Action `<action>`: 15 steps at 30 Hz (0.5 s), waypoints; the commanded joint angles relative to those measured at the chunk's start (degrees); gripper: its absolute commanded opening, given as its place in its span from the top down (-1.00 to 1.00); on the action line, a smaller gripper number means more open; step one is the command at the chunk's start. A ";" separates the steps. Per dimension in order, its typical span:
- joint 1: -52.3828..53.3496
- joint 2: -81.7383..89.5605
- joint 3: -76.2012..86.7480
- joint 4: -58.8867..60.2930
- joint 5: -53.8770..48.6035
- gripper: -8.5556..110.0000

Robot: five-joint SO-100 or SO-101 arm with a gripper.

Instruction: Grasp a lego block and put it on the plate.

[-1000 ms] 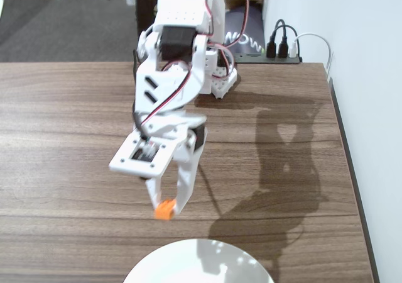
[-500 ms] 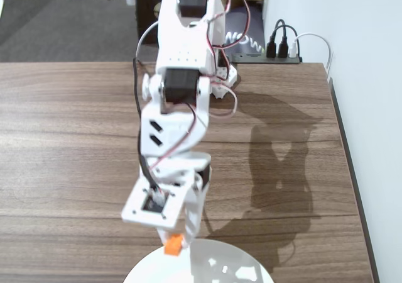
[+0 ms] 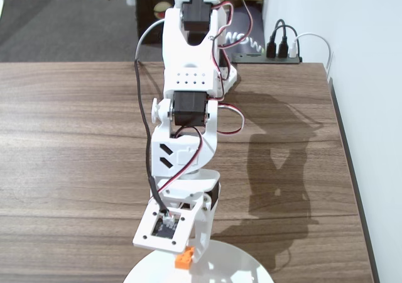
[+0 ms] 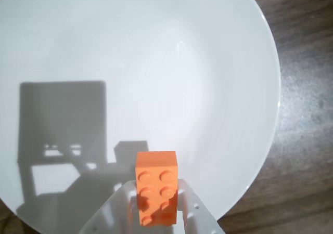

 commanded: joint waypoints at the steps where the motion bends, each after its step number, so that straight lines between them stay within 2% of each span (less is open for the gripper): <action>1: -0.18 0.18 -3.25 -0.44 0.44 0.74; 15: -0.18 -1.05 -3.43 -0.97 1.32 0.71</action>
